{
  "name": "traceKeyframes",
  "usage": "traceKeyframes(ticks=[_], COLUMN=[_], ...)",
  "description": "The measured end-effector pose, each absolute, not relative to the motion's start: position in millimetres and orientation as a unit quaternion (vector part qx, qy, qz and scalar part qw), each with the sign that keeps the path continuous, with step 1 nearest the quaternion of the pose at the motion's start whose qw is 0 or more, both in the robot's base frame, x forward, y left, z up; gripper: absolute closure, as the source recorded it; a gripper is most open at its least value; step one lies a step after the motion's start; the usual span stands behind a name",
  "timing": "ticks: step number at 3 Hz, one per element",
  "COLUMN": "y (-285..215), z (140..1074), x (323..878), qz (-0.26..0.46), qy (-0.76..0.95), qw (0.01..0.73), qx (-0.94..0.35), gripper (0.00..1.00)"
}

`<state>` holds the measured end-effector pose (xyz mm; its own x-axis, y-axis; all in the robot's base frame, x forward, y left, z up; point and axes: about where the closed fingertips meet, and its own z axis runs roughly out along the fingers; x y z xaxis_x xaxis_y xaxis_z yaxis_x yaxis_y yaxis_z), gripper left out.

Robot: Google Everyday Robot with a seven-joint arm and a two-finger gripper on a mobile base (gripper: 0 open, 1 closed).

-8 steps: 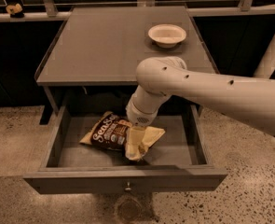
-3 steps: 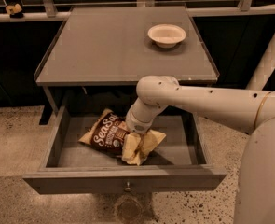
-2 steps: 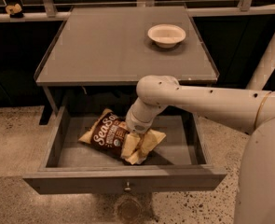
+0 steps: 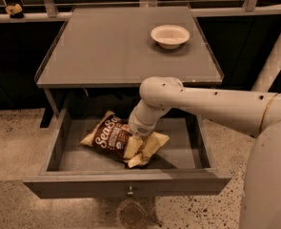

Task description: Pick brown chip bag from top drawer and place on counter

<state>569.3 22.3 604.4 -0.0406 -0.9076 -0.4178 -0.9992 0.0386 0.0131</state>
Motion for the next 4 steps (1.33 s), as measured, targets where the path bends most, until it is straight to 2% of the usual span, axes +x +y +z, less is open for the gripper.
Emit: traceKeyframes(ticks=[1,4], y=[22,1], z=[609,679], x=[569,542], qz=[0.153,0.093], qy=[0.705,0.703], qw=[0.150,0.113], qx=[-0.676,-0.696], gripper=[1.00,1.00])
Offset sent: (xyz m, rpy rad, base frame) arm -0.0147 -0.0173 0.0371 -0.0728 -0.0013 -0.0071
